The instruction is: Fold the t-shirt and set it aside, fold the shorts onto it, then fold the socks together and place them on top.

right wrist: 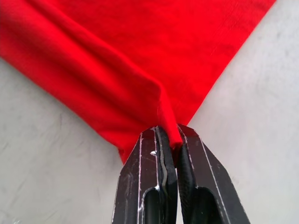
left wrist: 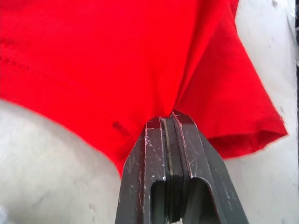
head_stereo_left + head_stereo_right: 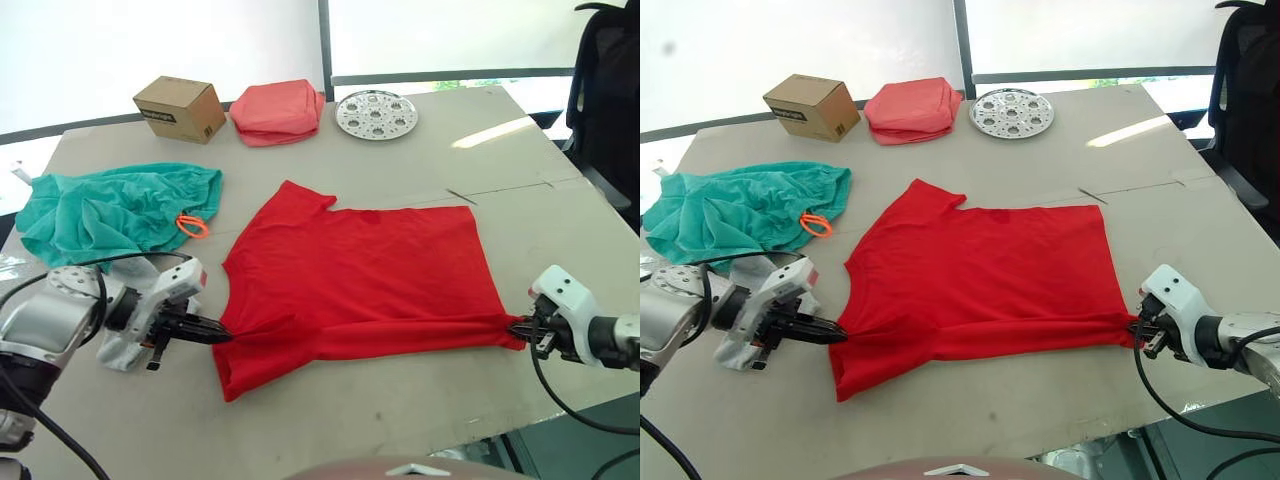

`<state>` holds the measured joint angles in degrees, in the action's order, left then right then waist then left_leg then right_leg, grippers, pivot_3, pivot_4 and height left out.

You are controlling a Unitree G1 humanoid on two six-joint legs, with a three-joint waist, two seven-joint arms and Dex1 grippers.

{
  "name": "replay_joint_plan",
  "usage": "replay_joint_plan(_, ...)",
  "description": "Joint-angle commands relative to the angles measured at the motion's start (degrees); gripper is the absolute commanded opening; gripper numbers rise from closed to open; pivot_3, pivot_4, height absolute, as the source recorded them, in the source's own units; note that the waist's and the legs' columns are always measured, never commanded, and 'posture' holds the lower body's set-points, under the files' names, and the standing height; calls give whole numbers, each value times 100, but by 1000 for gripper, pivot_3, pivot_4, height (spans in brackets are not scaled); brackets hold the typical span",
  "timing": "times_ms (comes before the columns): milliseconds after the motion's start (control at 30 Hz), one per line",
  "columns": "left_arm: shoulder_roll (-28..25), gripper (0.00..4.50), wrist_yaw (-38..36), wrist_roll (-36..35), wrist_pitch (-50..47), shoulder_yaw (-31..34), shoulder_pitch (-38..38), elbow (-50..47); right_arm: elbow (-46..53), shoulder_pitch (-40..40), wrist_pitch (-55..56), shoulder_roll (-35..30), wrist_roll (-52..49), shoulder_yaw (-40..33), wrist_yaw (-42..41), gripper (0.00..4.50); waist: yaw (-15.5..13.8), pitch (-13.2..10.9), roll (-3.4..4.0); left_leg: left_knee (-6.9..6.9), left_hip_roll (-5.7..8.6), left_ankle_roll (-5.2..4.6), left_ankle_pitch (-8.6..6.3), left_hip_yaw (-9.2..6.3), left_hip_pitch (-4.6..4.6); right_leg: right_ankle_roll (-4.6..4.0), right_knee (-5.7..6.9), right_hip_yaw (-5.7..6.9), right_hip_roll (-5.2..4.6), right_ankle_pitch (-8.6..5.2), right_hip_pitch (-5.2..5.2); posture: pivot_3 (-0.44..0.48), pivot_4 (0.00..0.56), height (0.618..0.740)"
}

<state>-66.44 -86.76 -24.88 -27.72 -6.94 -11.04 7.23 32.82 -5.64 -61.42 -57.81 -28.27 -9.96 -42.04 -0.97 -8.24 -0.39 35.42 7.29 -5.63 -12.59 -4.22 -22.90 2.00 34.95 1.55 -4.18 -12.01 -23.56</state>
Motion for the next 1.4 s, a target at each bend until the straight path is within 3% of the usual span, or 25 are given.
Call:
replay_joint_plan(33,260,0,374,-1,228,448,-67,-21,-157,199,257,84,199,82,163,663,-5,0,0,1,0,0,0,0,0,0,0,0,0,0,0,0,150,740)
replay_joint_plan(100,478,703,688,-412,-240,957,-110,70,-214,74,636,208,372,-108,289,1351,-15,1,-3,3,0,0,0,0,0,0,0,1,0,1,0,0,150,740)
replay_joint_plan(200,640,1935,988,-1044,-961,1744,33,-71,-17,-121,996,630,193,-829,344,2834,-24,2,-18,4,0,4,2,-5,-1,21,0,5,6,13,0,0,150,740)
replay_joint_plan(233,587,2531,922,-1536,-1499,2048,239,-478,206,-276,1056,793,-66,-1166,177,3437,-20,2,-17,3,0,12,7,-7,-1,23,1,6,8,14,0,0,150,740)
replay_joint_plan(333,762,2268,1331,-3406,-3163,2828,830,-1979,859,-632,899,1370,-1295,-2006,-140,3134,5,2,-18,4,0,24,14,-7,7,24,2,4,9,14,6,0,150,740)
replay_joint_plan(400,1274,1557,2067,-3747,-3273,2791,1165,-2803,1080,-614,953,1650,-1568,-1915,1,2401,9,7,-8,3,0,11,6,-7,4,25,-1,4,9,14,6,0,150,740)
replay_joint_plan(500,2187,232,3002,-3064,-2688,2113,1636,-3602,1197,-379,1292,2281,-1184,-988,643,1043,18,11,-5,15,0,-3,-3,-5,25,26,1,-2,6,15,26,0,150,740)
replay_joint_plan(533,2414,0,3243,-2878,-2549,1950,1691,-3683,1197,-324,1382,2430,-1083,-735,765,513,17,11,-6,22,0,-2,-2,-4,28,12,8,-3,6,7,32,0,150,740)
replay_joint_plan(600,2885,0,3722,-2342,-2137,1497,1832,-3798,1020,-310,1861,2622,-439,114,891,93,2,14,1,31,-1,-1,-1,-4,32,8,18,-3,6,6,35,0,150,740)
replay_joint_plan(700,3502,0,4180,-1546,-1405,898,2002,-3693,297,-367,2643,3166,149,1131,889,93,-18,19,-8,52,-1,-1,-2,-4,31,24,36,-3,4,-5,37,0,150,740)
replay_joint_plan(800,3667,0,4325,-1064,-947,750,2109,-3309,-518,-540,3286,3351,653,1453,916,93,-50,18,-5,60,1,-1,-2,-4,27,24,41,-3,7,-6,33,0,150,740)
replay_joint_plan(933,3733,0,4421,-995,-655,1158,2460,-2787,-931,-841,3539,3737,231,535,1204,93,-103,26,3,55,2,4,-1,-3,26,4,51,-7,15,6,19,0,150,740)
replay_joint_plan(1067,3925,0,4679,-1493,-894,1800,2740,-2599,-1155,-1022,3571,3697,37,-250,1333,93,-127,51,31,55,2,3,-4,-3,26,25,59,-12,15,-8,16,0,150,740)
replay_joint_plan(1233,3699,0,4641,-2082,-1265,2331,2664,-2798,-573,-1439,3472,2826,-323,-908,619,93,-122,56,43,57,2,2,-5,-3,28,31,71,-15,13,-13,17,0,150,740)
replay_joint_plan(1267,3570,667,4469,-2298,-1338,2448,2630,-2918,-372,-1466,3457,2585,-370,-965,446,617,-119,50,45,58,2,2,-5,-3,28,31,75,-15,13,-13,17,0,150,740)
replay_joint_plan(1300,3325,978,4127,-2559,-1416,2589,2645,-3086,-131,-1558,3527,2238,-255,-959,197,925,-117,48,46,58,2,2,-5,-4,26,31,76,-15,13,-13,16,0,150,740)
replay_joint_plan(1400,2571,2402,3180,-2401,-1148,2616,2927,-3411,375,-1837,3482,1520,-244,-930,-385,2398,-57,49,28,57,1,2,-5,-4,17,30,79,-15,12,-14,4,0,150,740)
